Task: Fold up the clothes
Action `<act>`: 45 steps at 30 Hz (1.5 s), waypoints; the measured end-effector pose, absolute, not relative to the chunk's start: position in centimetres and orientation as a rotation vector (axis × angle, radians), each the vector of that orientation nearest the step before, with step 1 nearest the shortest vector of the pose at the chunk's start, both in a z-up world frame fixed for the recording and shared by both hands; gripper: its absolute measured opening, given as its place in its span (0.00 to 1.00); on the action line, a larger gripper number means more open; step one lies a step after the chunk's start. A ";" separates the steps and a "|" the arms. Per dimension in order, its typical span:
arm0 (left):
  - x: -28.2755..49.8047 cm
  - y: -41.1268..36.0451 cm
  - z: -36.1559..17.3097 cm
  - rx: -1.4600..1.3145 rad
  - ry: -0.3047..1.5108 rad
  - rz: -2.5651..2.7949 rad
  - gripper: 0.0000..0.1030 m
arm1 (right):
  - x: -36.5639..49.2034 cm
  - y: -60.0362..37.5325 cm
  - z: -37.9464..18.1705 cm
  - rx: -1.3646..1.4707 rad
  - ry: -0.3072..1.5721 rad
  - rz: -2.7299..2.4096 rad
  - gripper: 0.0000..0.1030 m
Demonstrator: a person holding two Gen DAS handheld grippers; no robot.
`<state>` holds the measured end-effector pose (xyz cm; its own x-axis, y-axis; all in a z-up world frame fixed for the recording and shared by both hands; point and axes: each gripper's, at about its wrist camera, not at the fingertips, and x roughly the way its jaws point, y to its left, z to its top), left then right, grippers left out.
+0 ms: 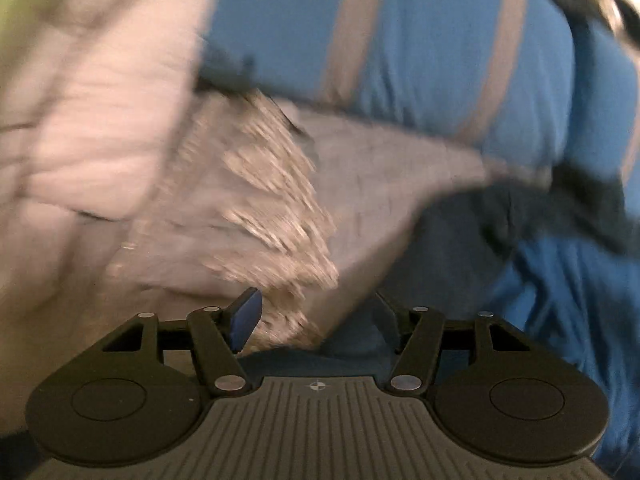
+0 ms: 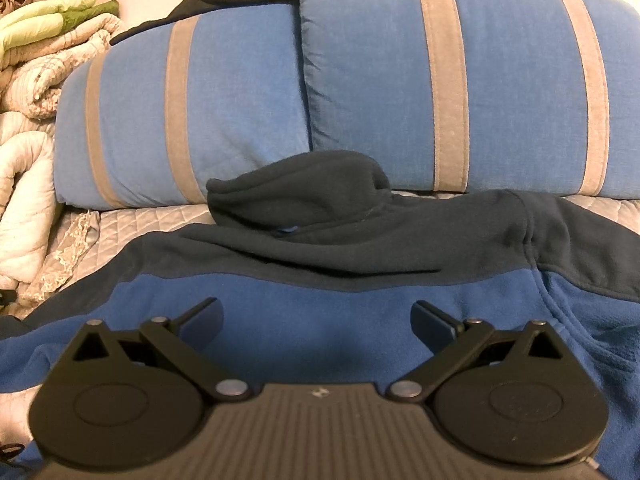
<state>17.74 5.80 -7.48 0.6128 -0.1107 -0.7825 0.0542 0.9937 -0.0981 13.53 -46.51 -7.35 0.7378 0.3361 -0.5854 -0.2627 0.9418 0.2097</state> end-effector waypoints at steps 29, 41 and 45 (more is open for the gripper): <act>13.8 1.7 -2.6 -0.012 0.714 0.116 0.67 | 13.0 -45.4 -6.9 0.056 0.621 0.348 1.00; 9.3 0.1 0.5 -0.032 0.664 -0.024 0.68 | 12.6 -45.4 -6.9 0.070 0.615 0.366 1.00; 10.2 -2.3 3.4 -0.010 0.622 -0.093 0.68 | 12.1 -45.0 -6.8 0.031 0.545 0.365 1.00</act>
